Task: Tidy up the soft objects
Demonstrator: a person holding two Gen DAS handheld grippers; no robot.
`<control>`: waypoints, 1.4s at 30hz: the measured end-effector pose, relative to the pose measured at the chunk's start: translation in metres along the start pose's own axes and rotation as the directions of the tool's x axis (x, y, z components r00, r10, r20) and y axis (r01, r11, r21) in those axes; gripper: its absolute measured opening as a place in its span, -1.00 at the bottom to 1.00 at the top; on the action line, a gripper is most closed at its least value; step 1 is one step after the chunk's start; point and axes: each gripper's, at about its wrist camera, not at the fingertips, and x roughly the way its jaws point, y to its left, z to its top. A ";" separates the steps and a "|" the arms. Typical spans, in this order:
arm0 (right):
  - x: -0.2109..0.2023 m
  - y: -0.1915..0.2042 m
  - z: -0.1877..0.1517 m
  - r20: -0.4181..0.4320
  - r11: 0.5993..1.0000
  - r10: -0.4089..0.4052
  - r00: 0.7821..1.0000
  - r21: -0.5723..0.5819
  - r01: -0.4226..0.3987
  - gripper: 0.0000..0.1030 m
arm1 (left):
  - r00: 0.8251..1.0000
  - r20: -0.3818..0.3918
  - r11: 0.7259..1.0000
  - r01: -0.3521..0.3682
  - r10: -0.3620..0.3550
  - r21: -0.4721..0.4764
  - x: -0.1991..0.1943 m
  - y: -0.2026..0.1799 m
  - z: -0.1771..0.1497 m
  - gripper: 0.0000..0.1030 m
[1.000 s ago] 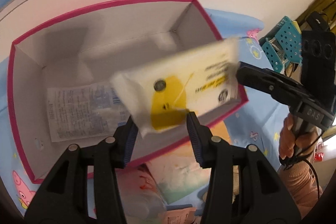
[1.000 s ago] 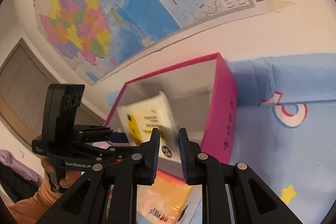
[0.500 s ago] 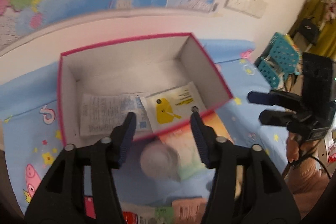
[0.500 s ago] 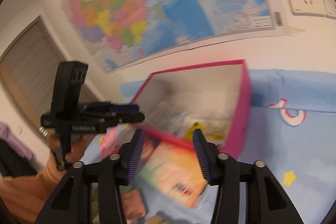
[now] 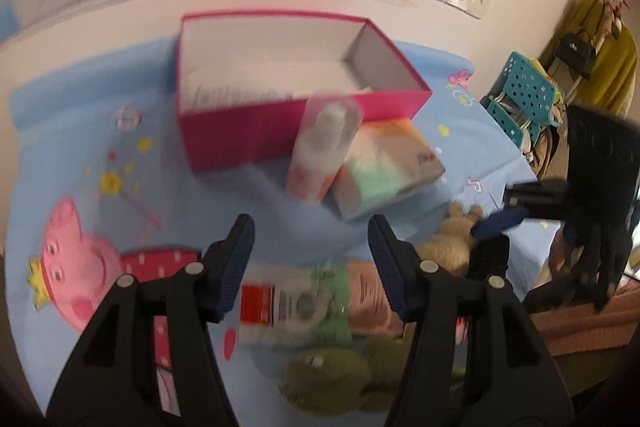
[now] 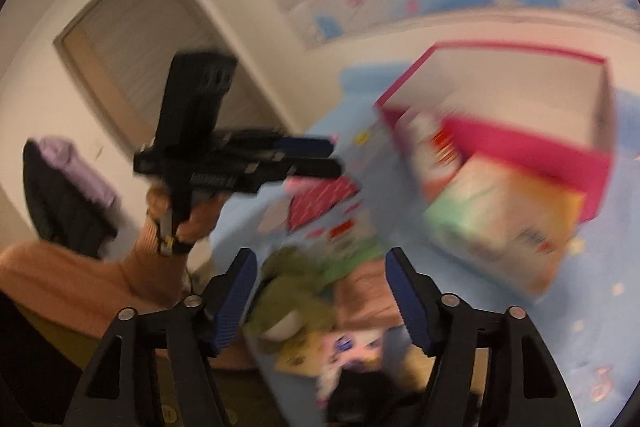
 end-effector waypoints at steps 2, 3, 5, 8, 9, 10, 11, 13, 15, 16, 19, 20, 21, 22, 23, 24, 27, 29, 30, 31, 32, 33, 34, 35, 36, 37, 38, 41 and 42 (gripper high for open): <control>0.017 0.010 -0.006 -0.054 1.000 0.007 0.999 -0.015 -0.007 0.42 | 1.000 -0.006 0.999 -0.001 0.001 -0.033 -0.002 0.007 -0.012 0.18; 0.024 0.014 -0.008 -0.072 1.000 0.014 0.997 -0.017 -0.015 0.42 | 1.000 -0.008 0.999 0.000 -0.001 -0.050 -0.002 0.011 -0.017 0.18; 0.037 0.021 -0.012 -0.100 0.999 0.030 0.995 -0.015 -0.032 0.42 | 1.000 -0.017 0.996 0.013 -0.015 -0.090 -0.003 0.018 -0.032 0.18; 0.051 0.029 -0.015 -0.129 0.999 0.014 0.991 -0.032 -0.018 0.42 | 0.999 -0.031 0.991 0.026 -0.030 -0.134 -0.004 0.027 -0.047 0.18; 0.055 0.030 -0.015 -0.134 0.999 -0.005 0.991 -0.040 -0.001 0.42 | 0.999 -0.035 0.989 0.027 -0.033 -0.148 -0.004 0.030 -0.053 0.18; 0.058 0.031 -0.015 -0.132 0.999 -0.017 0.991 -0.040 0.012 0.42 | 0.999 -0.039 0.987 0.032 -0.038 -0.157 -0.004 0.031 -0.057 0.18; 0.059 0.032 -0.015 -0.129 0.999 -0.024 0.991 -0.038 0.020 0.42 | 0.998 -0.043 0.985 0.039 -0.046 -0.166 -0.004 0.033 -0.061 0.18; 0.061 0.030 -0.016 -0.118 0.998 -0.056 0.991 -0.035 0.052 0.42 | 0.996 -0.057 0.982 0.059 -0.071 -0.182 -0.003 0.035 -0.069 0.18; 0.061 0.026 -0.016 -0.123 0.995 -0.098 0.988 -0.026 0.095 0.41 | 0.994 -0.068 0.981 0.072 -0.085 -0.181 -0.003 0.033 -0.076 0.18; 0.063 0.023 -0.017 -0.128 0.994 -0.105 0.986 -0.018 0.104 0.38 | 0.993 -0.076 0.981 0.080 -0.095 -0.179 -0.003 0.032 -0.080 0.18; 0.061 0.015 -0.019 -0.105 0.995 -0.099 0.990 -0.005 0.099 0.30 | 0.989 -0.082 0.979 0.108 -0.123 -0.173 -0.003 0.029 -0.085 0.19; 0.059 0.014 -0.018 -0.095 0.995 -0.103 0.990 -0.006 0.102 0.24 | 0.988 -0.080 0.978 0.118 -0.133 -0.172 -0.004 0.029 -0.087 0.19; 0.057 0.013 -0.018 -0.087 0.995 -0.102 0.991 -0.001 0.102 0.20 | 0.986 -0.079 0.976 0.131 -0.147 -0.173 -0.005 0.028 -0.089 0.20; 0.054 0.011 -0.017 -0.074 0.996 -0.093 0.993 0.009 0.093 -0.04 | 0.982 -0.083 0.972 0.155 -0.172 -0.174 -0.006 0.028 -0.091 0.21; 0.050 0.008 -0.016 -0.060 0.997 -0.074 0.995 0.026 0.076 -0.32 | 0.979 -0.088 0.971 0.164 -0.182 -0.173 -0.005 0.027 -0.092 0.21; 0.048 0.006 -0.016 -0.052 0.996 -0.074 0.996 0.038 0.076 -0.34 | 0.979 -0.094 0.971 0.166 -0.183 -0.169 -0.005 0.026 -0.094 0.22; 0.046 -0.004 -0.011 -0.040 0.992 -0.094 0.995 0.076 0.097 -0.33 | 0.971 -0.116 0.970 0.191 -0.209 -0.149 -0.003 0.020 -0.099 0.22; 0.046 -0.008 -0.010 -0.046 0.992 -0.076 0.996 0.093 0.080 -0.33 | 0.967 -0.125 0.968 0.204 -0.223 -0.147 0.001 0.017 -0.101 0.22; 0.045 -0.007 -0.011 -0.045 0.992 -0.080 0.996 0.091 0.084 -0.33 | 0.968 -0.129 0.969 0.196 -0.216 -0.149 0.003 0.016 -0.101 0.22; 0.044 -0.006 -0.012 -0.045 0.992 -0.082 0.996 0.092 0.086 -0.29 | 0.970 -0.132 0.971 0.183 -0.204 -0.154 0.006 0.017 -0.100 0.22; 0.043 -0.006 -0.012 -0.049 0.991 -0.087 0.995 0.103 0.091 -0.29 | 0.969 -0.132 0.969 0.186 -0.208 -0.161 0.007 0.018 -0.099 0.23; 0.043 -0.007 -0.014 -0.052 0.989 -0.092 0.994 0.111 0.097 -0.26 | 0.968 -0.128 0.967 0.194 -0.216 -0.166 0.008 0.019 -0.099 0.23; 0.042 -0.007 -0.015 -0.058 0.988 -0.094 0.994 0.119 0.100 -0.18 | 0.969 -0.124 0.967 0.195 -0.216 -0.163 0.007 0.020 -0.098 0.23; 0.041 -0.007 -0.017 -0.063 0.987 -0.093 0.994 0.125 0.100 -0.14 | 0.969 -0.121 0.968 0.194 -0.214 -0.158 0.007 0.019 -0.097 0.23; 0.040 -0.007 -0.019 -0.065 0.987 -0.091 0.994 0.127 0.099 -0.13 | 0.969 -0.121 0.968 0.196 -0.216 -0.157 0.008 0.019 -0.096 0.23; 0.041 -0.006 -0.020 -0.069 0.987 -0.084 0.994 0.129 0.092 -0.13 | 0.968 -0.122 0.967 0.200 -0.220 -0.156 0.009 0.018 -0.095 0.23; 0.040 -0.004 -0.021 -0.066 0.987 -0.088 0.994 0.126 0.095 -0.13 | 0.968 -0.121 0.967 0.200 -0.219 -0.156 0.009 0.018 -0.094 0.23; 0.041 0.001 -0.020 -0.057 0.988 -0.111 0.992 0.103 0.116 -0.20 | 0.969 -0.110 0.968 0.204 -0.221 -0.148 0.006 0.014 -0.091 0.21; 0.041 0.002 -0.019 -0.053 0.988 -0.116 0.992 0.098 0.121 -0.21 | 0.973 -0.101 0.972 0.193 -0.207 -0.134 0.003 0.011 -0.090 0.21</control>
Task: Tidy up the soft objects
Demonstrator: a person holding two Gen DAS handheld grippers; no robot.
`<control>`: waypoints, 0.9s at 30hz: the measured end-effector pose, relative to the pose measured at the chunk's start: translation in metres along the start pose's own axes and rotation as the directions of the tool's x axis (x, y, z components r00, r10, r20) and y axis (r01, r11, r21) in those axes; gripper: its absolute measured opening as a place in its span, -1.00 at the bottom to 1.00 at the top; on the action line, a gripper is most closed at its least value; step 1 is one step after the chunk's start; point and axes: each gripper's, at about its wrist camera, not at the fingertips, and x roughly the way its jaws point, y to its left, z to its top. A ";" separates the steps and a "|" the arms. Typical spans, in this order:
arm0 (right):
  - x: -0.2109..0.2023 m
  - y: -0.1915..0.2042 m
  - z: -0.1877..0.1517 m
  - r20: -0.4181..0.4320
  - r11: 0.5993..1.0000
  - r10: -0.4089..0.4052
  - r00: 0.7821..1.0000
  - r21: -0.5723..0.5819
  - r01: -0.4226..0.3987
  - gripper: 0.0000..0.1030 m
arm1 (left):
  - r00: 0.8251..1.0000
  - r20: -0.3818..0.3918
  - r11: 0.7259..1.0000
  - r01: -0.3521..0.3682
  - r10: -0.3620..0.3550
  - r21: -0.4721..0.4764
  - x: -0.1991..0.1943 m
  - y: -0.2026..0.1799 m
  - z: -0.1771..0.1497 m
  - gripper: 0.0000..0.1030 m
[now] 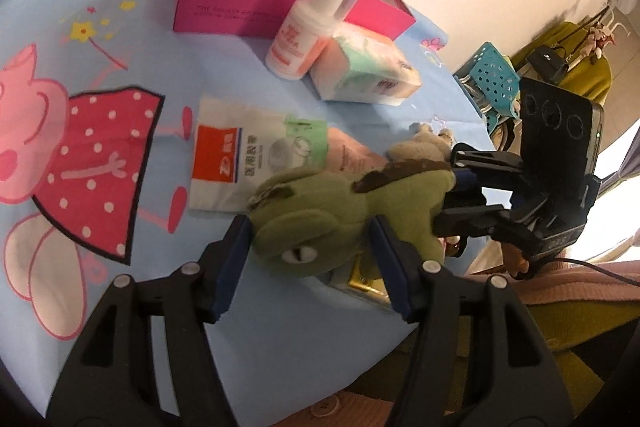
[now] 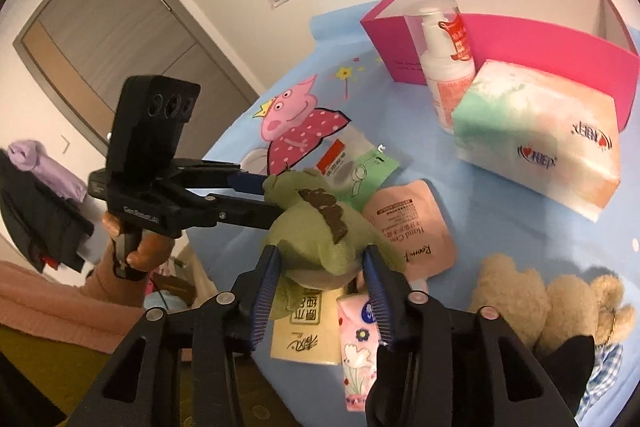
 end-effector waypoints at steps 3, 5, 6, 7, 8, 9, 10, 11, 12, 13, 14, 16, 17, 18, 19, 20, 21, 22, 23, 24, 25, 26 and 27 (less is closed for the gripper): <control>-0.005 0.004 0.004 0.016 1.000 -0.007 1.000 -0.026 0.008 -0.23 | 0.999 0.029 0.999 -0.022 0.021 0.025 -0.009 -0.009 0.002 0.22; -0.012 0.008 0.008 0.036 0.999 -0.006 0.999 -0.046 0.008 -0.23 | 0.999 0.046 0.999 -0.021 0.020 0.025 -0.016 -0.012 0.005 0.22; -0.015 0.010 0.010 0.047 0.998 -0.007 0.999 -0.055 0.010 -0.23 | 0.998 0.059 1.000 -0.015 0.014 0.024 -0.020 -0.014 0.008 0.22; -0.021 0.013 0.014 0.066 0.997 -0.013 0.998 -0.070 0.018 -0.23 | 0.997 0.072 1.000 -0.011 0.009 0.024 -0.024 -0.016 0.010 0.22; -0.024 0.015 0.017 0.079 0.997 -0.015 0.997 -0.080 0.021 -0.23 | 0.997 0.083 1.000 -0.010 0.009 0.023 -0.027 -0.018 0.013 0.22; -0.030 0.017 0.022 0.094 0.995 -0.018 0.995 -0.093 0.026 -0.23 | 0.995 0.103 0.999 -0.014 0.011 0.030 -0.033 -0.021 0.018 0.22; -0.034 0.019 0.026 0.107 0.994 -0.022 0.994 -0.107 0.033 -0.23 | 0.993 0.120 0.999 -0.021 0.017 0.038 -0.038 -0.024 0.023 0.22; -0.041 0.022 0.034 0.126 0.991 -0.027 0.992 -0.130 0.043 -0.23 | 0.990 0.138 0.998 -0.030 0.023 0.047 -0.044 -0.027 0.028 0.22; -0.045 0.024 0.039 0.140 0.988 -0.030 0.990 -0.143 0.050 -0.23 | 0.986 0.164 0.998 -0.041 0.031 0.056 -0.051 -0.030 0.037 0.22; -0.052 0.027 0.048 0.163 0.985 -0.036 0.986 -0.161 0.062 -0.23 | 0.984 0.178 0.997 -0.046 0.034 0.060 -0.056 -0.032 0.040 0.22; -0.058 0.029 0.057 0.190 0.981 -0.038 0.981 -0.181 0.073 -0.23 | 0.978 0.204 0.996 -0.054 0.039 0.068 -0.063 -0.035 0.049 0.22; -0.069 0.033 0.072 0.234 0.973 -0.043 0.971 -0.210 0.093 -0.23 | 0.966 0.254 0.994 -0.073 0.051 0.078 -0.078 -0.039 0.070 0.22; -0.076 0.033 0.084 0.265 0.969 -0.042 0.963 -0.226 0.104 -0.23 | 0.960 0.273 0.993 -0.083 0.057 0.085 -0.083 -0.041 0.078 0.22; -0.082 0.032 0.094 0.286 0.967 -0.038 0.958 -0.232 0.108 -0.23 | 0.951 0.303 0.990 -0.102 0.069 0.095 -0.090 -0.045 0.092 0.23; -0.086 0.031 0.104 0.303 0.965 -0.036 0.952 -0.236 0.112 -0.23 | 0.944 0.320 0.988 -0.117 0.079 0.100 -0.094 -0.046 0.102 0.23; -0.089 0.028 0.115 0.317 0.963 -0.036 0.948 -0.241 0.117 -0.23 | 0.939 0.332 0.986 -0.130 0.089 0.104 -0.097 -0.047 0.111 0.22; -0.091 0.024 0.123 0.325 0.964 -0.036 0.945 -0.240 0.119 -0.23 | 0.934 0.342 0.983 -0.146 0.101 0.108 -0.098 -0.047 0.120 0.22; -0.092 0.019 0.133 0.331 0.964 -0.037 0.943 -0.236 0.121 -0.23 | 0.928 0.353 0.980 -0.167 0.119 0.109 -0.097 -0.046 0.134 0.22; -0.093 0.012 0.143 0.336 0.963 -0.044 0.941 -0.237 0.129 -0.23 | 0.926 0.356 0.979 -0.176 0.128 0.106 -0.095 -0.044 0.143 0.22; -0.091 0.009 0.151 0.338 0.963 -0.048 0.940 -0.234 0.133 -0.23 | 0.925 0.355 0.978 -0.181 0.134 0.103 -0.093 -0.042 0.150 0.22; -0.091 0.002 0.157 0.338 0.965 -0.051 0.940 -0.227 0.134 -0.23 | 0.925 0.352 0.977 -0.187 0.141 0.101 -0.089 -0.038 0.160 0.22; -0.089 -0.005 0.164 0.334 0.964 -0.057 0.941 -0.226 0.139 -0.23 | 0.926 0.349 0.977 -0.191 0.148 0.095 -0.083 -0.034 0.171 0.22; -0.086 -0.012 0.171 0.329 0.965 -0.066 0.942 -0.220 0.144 -0.23 | 0.926 0.346 0.977 -0.192 0.150 0.089 -0.079 -0.030 0.177 0.22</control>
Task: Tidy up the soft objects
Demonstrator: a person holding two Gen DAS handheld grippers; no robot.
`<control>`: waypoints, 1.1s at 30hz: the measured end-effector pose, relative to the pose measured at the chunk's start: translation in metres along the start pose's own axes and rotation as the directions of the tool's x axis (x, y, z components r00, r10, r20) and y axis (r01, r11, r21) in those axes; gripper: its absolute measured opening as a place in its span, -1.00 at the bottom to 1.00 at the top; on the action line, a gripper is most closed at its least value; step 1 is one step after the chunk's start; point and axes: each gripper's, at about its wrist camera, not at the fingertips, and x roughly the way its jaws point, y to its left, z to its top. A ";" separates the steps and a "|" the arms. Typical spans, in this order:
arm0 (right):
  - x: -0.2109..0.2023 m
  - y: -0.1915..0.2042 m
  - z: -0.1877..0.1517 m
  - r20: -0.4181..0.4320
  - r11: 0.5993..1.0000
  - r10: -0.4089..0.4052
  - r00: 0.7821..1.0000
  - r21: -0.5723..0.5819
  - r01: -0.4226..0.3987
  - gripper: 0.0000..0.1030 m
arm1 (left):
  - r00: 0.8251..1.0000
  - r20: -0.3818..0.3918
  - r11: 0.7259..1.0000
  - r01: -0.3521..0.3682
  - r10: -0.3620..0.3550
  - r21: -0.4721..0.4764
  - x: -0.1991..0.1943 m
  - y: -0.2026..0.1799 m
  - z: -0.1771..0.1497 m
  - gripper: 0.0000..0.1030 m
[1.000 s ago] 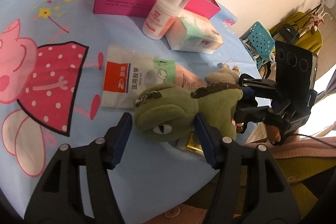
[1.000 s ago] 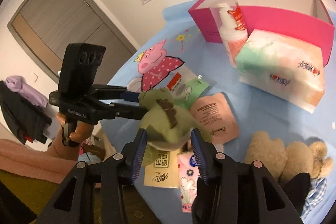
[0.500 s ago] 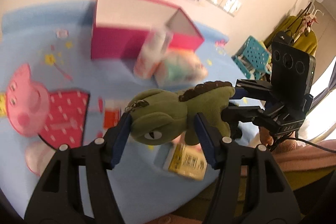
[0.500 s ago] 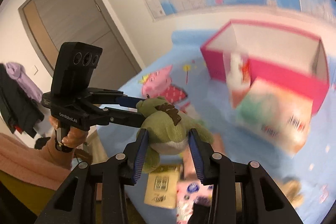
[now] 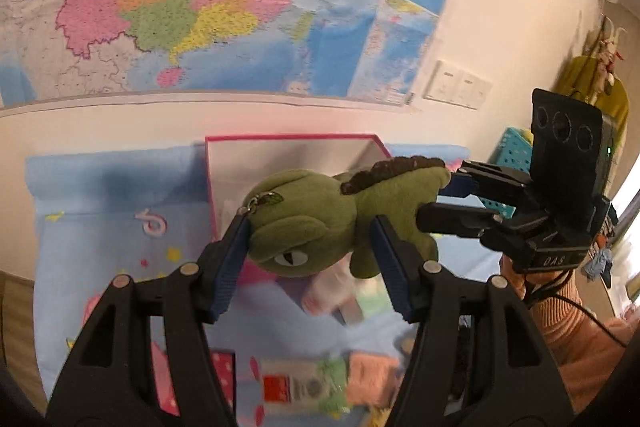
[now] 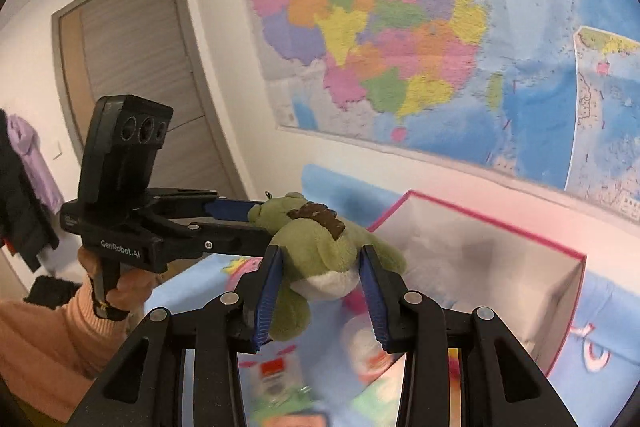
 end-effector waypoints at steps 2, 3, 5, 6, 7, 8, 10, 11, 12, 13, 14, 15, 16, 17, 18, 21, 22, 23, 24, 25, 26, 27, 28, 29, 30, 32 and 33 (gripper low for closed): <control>0.011 -0.013 0.004 -0.015 1.000 -0.011 1.000 0.005 0.011 -0.23 | 1.000 -0.012 1.000 -0.008 0.007 -0.012 0.018 0.007 0.008 0.22; 0.017 -0.019 0.007 -0.020 1.000 -0.019 1.000 0.006 0.019 -0.23 | 1.000 -0.018 1.000 -0.012 0.012 -0.020 0.030 0.012 0.014 0.22; 0.031 -0.033 0.008 -0.044 0.999 -0.029 0.999 0.016 0.030 -0.23 | 0.999 -0.030 0.999 -0.028 0.028 -0.028 0.047 0.018 0.019 0.22; 0.039 -0.039 0.008 -0.060 0.999 -0.038 0.998 0.020 0.039 -0.23 | 0.999 -0.035 0.999 -0.029 0.027 -0.038 0.053 0.022 0.020 0.22; 0.045 -0.045 0.008 -0.072 0.999 -0.044 0.996 0.023 0.046 -0.23 | 0.998 -0.048 0.998 -0.034 0.032 -0.052 0.066 0.028 0.023 0.22; 0.053 -0.051 0.008 -0.090 0.998 -0.050 0.995 0.023 0.053 -0.23 | 0.998 -0.055 0.998 -0.040 0.037 -0.056 0.073 0.031 0.025 0.22; 0.066 -0.064 0.007 -0.121 0.998 -0.058 0.991 0.031 0.062 -0.23 | 0.997 -0.067 0.997 -0.052 0.047 -0.065 0.092 0.039 0.028 0.22; 0.074 -0.071 0.007 -0.141 0.997 -0.068 0.988 0.027 0.072 -0.23 | 0.996 -0.073 0.996 -0.054 0.049 -0.068 0.098 0.041 0.029 0.22; 0.079 -0.075 0.007 -0.152 0.997 -0.074 0.986 0.024 0.078 -0.23 | 0.996 -0.079 0.996 -0.053 0.047 -0.076 0.104 0.044 0.030 0.23; 0.085 -0.080 0.007 -0.171 0.996 -0.076 0.982 0.024 0.081 -0.23 | 0.995 -0.085 0.995 -0.058 0.051 -0.081 0.113 0.048 0.031 0.23; 0.090 -0.084 0.007 -0.183 0.996 -0.078 0.980 0.022 0.084 -0.23 | 0.995 -0.090 0.995 -0.060 0.052 -0.085 0.119 0.050 0.031 0.22; 0.096 -0.089 0.007 -0.198 0.996 -0.083 0.977 0.019 0.089 -0.23 | 0.994 -0.094 0.994 -0.061 0.052 -0.092 0.124 0.052 0.032 0.22; 0.100 -0.093 0.007 -0.209 0.995 -0.089 0.974 0.017 0.094 -0.23 | 0.994 -0.099 0.993 -0.063 0.053 -0.098 0.130 0.055 0.032 0.22; 0.105 -0.097 0.007 -0.221 0.995 -0.097 0.970 0.010 0.102 -0.23 | 0.993 -0.106 0.993 -0.068 0.057 -0.100 0.136 0.057 0.032 0.22; 0.111 -0.101 0.007 -0.238 0.994 -0.102 0.966 0.006 0.107 -0.23 | 0.992 -0.108 0.992 -0.072 0.061 -0.102 0.140 0.058 0.032 0.22; 0.136 -0.110 0.007 -0.313 0.991 -0.131 0.941 -0.008 0.136 -0.23 | 0.989 -0.118 0.991 -0.097 0.086 -0.092 0.152 0.059 0.031 0.22; 0.144 -0.113 0.006 -0.341 0.987 -0.154 0.928 -0.011 0.160 -0.23 | 0.989 -0.124 0.992 -0.091 0.080 -0.091 0.156 0.058 0.029 0.22; 0.152 -0.115 0.006 -0.361 0.985 -0.166 0.918 -0.008 0.175 -0.23 | 0.988 -0.126 0.991 -0.099 0.087 -0.086 0.157 0.056 0.029 0.22; 0.160 -0.118 0.004 -0.394 0.982 -0.176 0.902 -0.001 0.191 -0.22 | 0.986 -0.126 0.991 -0.117 0.108 -0.070 0.161 0.052 0.029 0.22; 0.164 -0.119 0.001 -0.413 0.980 -0.182 0.892 0.001 0.201 -0.21 | 0.985 -0.123 0.990 -0.130 0.121 -0.062 0.162 0.049 0.028 0.22; 0.168 -0.119 0.000 -0.421 0.977 -0.195 0.886 -0.003 0.213 -0.21 | 0.985 -0.119 0.989 -0.136 0.128 -0.062 0.161 0.048 0.028 0.22; 0.170 -0.118 0.000 -0.423 0.973 -0.212 0.881 -0.008 0.230 -0.20 | 0.985 -0.114 0.989 -0.137 0.129 -0.063 0.160 0.047 0.027 0.22; 0.168 -0.117 0.001 -0.417 0.970 -0.226 0.880 -0.010 0.244 -0.20 | 0.986 -0.102 0.988 -0.139 0.132 -0.065 0.156 0.047 0.026 0.22; 0.164 -0.117 0.001 -0.406 0.968 -0.228 0.885 0.001 0.249 -0.19 | 0.986 -0.092 0.987 -0.144 0.137 -0.068 0.152 0.046 0.025 0.22; 0.159 -0.116 0.001 -0.397 0.969 -0.223 0.890 0.011 0.248 -0.18 | 0.987 -0.082 0.987 -0.147 0.142 -0.070 0.149 0.046 0.024 0.22; 0.142 -0.113 0.001 -0.365 0.967 -0.225 0.903 0.028 0.252 -0.17 | 0.988 -0.046 0.985 -0.150 0.146 -0.080 0.133 0.046 0.021 0.23; 0.136 -0.112 0.002 -0.353 0.968 -0.222 0.909 0.034 0.249 -0.15 | 0.989 -0.027 0.985 -0.145 0.143 -0.090 0.123 0.046 0.018 0.22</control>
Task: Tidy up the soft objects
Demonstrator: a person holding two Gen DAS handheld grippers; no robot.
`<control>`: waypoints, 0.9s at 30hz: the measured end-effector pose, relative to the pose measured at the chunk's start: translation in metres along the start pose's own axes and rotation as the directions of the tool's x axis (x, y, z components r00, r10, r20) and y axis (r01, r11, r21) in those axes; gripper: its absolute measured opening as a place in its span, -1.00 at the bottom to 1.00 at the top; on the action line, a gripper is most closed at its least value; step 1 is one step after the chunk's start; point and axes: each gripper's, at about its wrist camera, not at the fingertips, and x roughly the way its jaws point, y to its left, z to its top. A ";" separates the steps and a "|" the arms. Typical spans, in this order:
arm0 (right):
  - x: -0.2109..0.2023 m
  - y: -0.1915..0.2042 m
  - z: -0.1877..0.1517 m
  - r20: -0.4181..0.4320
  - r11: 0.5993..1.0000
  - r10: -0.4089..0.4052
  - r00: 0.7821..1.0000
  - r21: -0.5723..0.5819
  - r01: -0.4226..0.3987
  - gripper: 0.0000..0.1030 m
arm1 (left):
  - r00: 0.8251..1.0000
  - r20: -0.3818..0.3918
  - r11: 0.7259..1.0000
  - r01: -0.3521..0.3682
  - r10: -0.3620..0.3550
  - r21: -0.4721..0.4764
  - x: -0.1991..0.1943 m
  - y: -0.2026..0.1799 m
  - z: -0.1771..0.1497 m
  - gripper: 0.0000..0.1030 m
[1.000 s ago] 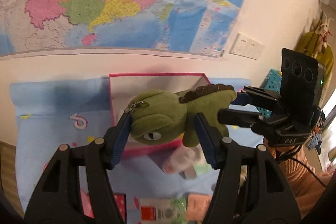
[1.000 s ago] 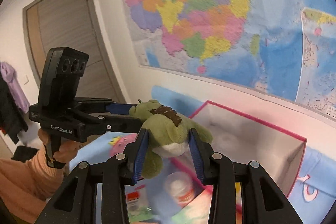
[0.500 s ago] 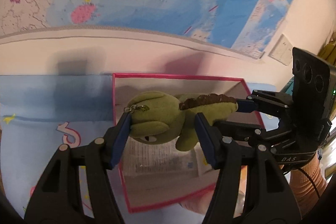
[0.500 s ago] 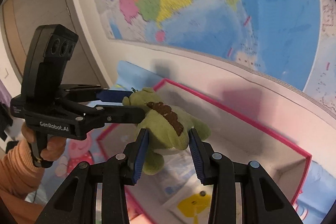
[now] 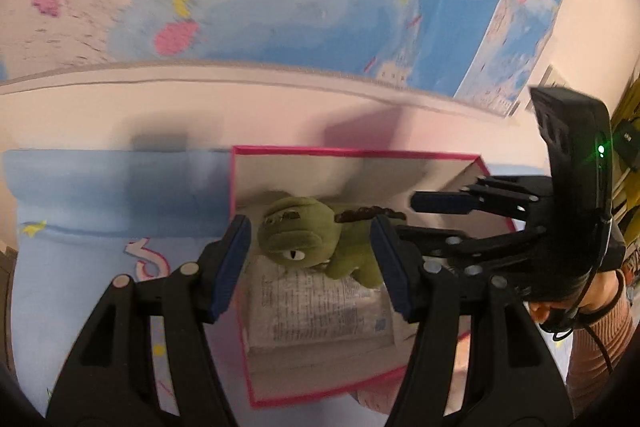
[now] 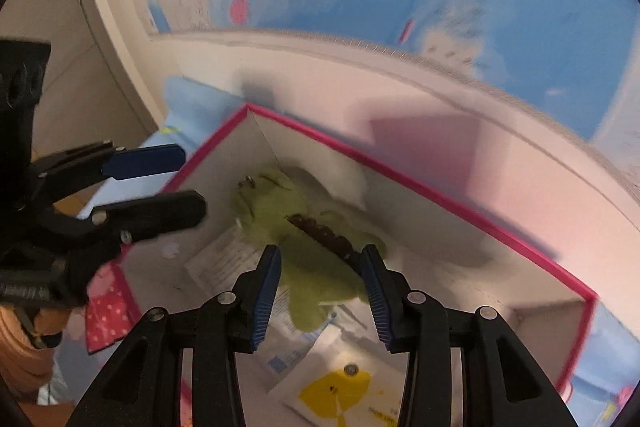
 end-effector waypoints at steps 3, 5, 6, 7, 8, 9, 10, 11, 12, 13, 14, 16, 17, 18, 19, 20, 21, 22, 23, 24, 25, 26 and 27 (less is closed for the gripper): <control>-0.034 -0.004 -0.018 0.063 0.999 0.043 0.997 0.023 -0.045 -0.01 | 0.999 0.036 0.999 0.040 -0.040 -0.003 -0.026 -0.001 -0.009 0.22; -0.064 -0.003 -0.036 0.112 0.997 0.071 0.991 0.029 -0.075 0.02 | 0.997 0.052 0.998 0.063 -0.064 0.020 -0.047 -0.003 -0.020 0.23; -0.074 -0.001 -0.043 0.128 0.996 0.076 0.989 0.026 -0.080 0.06 | 0.995 0.061 0.997 0.076 -0.078 0.034 -0.056 -0.006 -0.025 0.25; -0.088 0.001 -0.054 0.150 0.996 0.085 0.985 0.021 -0.089 0.10 | 0.993 0.070 0.994 0.091 -0.095 0.060 -0.068 -0.012 -0.034 0.31; -0.096 0.004 -0.060 0.161 0.995 0.094 0.982 0.017 -0.098 0.15 | 0.992 0.071 0.991 0.103 -0.109 0.080 -0.074 -0.017 -0.040 0.42; -0.107 0.006 -0.071 0.169 0.994 0.105 0.980 0.015 -0.109 0.17 | 0.990 0.071 0.988 0.117 -0.124 0.101 -0.082 -0.025 -0.049 0.45; -0.116 0.008 -0.083 0.172 0.993 0.111 0.979 0.013 -0.115 0.19 | 0.988 0.069 0.985 0.128 -0.136 0.117 -0.085 -0.031 -0.056 0.46; -0.122 0.011 -0.094 0.171 0.993 0.112 0.979 0.012 -0.116 0.19 | 0.987 0.060 0.981 0.141 -0.150 0.133 -0.089 -0.035 -0.061 0.46; -0.125 0.017 -0.100 0.165 0.993 0.114 0.980 0.009 -0.117 0.20 | 0.985 0.043 0.975 0.159 -0.168 0.158 -0.094 -0.043 -0.070 0.46; -0.131 0.018 -0.113 0.159 0.992 0.120 0.980 0.011 -0.123 0.20 | 0.983 0.036 0.970 0.169 -0.177 0.172 -0.099 -0.049 -0.076 0.46; -0.135 0.020 -0.125 0.154 0.992 0.124 0.980 0.018 -0.128 0.20 | 0.980 0.024 0.964 0.191 -0.198 0.184 -0.104 -0.056 -0.085 0.46; -0.142 0.016 -0.150 0.131 0.992 0.117 0.984 0.038 -0.123 0.20 | 0.968 -0.020 0.948 0.248 -0.249 0.199 -0.105 -0.071 -0.098 0.46; -0.143 0.016 -0.160 0.114 0.992 0.113 0.987 0.051 -0.119 0.20 | 0.960 -0.048 0.937 0.280 -0.276 0.207 -0.106 -0.079 -0.107 0.46; -0.141 0.015 -0.169 0.096 0.991 0.110 0.989 0.066 -0.117 0.20 | 0.952 -0.078 0.927 0.305 -0.295 0.219 -0.105 -0.088 -0.116 0.46; -0.138 0.013 -0.179 0.076 0.990 0.107 0.991 0.087 -0.114 0.20 | 0.948 -0.095 0.922 0.317 -0.303 0.225 -0.106 -0.093 -0.122 0.46; -0.133 0.008 -0.193 0.050 0.986 0.107 0.993 0.122 -0.113 0.20 | 0.940 -0.130 0.911 0.337 -0.314 0.236 -0.104 -0.102 -0.133 0.46; -0.132 0.005 -0.206 0.032 0.983 0.110 0.993 0.147 -0.113 0.20 | 0.933 -0.161 0.903 0.353 -0.322 0.244 -0.100 -0.109 -0.139 0.46; -0.129 0.002 -0.219 0.015 0.978 0.114 0.993 0.173 -0.115 0.20 | 0.917 -0.217 0.888 0.384 -0.335 0.254 -0.092 -0.119 -0.150 0.46; -0.129 -0.002 -0.231 0.002 0.974 0.115 0.993 0.194 -0.113 0.20 | 0.907 -0.249 0.880 0.400 -0.340 0.257 -0.087 -0.125 -0.157 0.46; -0.125 -0.006 -0.241 -0.012 0.969 0.116 0.993 0.219 -0.110 0.20 | 0.893 -0.291 0.871 0.419 -0.343 0.257 -0.080 -0.133 -0.166 0.46; -0.121 -0.009 -0.252 -0.023 0.964 0.119 0.993 0.244 -0.110 0.20 | 0.881 -0.324 0.865 0.433 -0.346 0.253 -0.074 -0.139 -0.173 0.46; -0.118 -0.013 -0.263 -0.030 0.956 0.123 0.992 0.273 -0.110 0.20 | 0.868 -0.356 0.863 0.444 -0.347 0.242 -0.067 -0.143 -0.178 0.46; -0.117 -0.015 -0.270 -0.031 0.949 0.128 0.991 0.294 -0.113 0.19 | 0.857 -0.384 0.863 0.449 -0.344 0.230 -0.060 -0.146 -0.183 0.46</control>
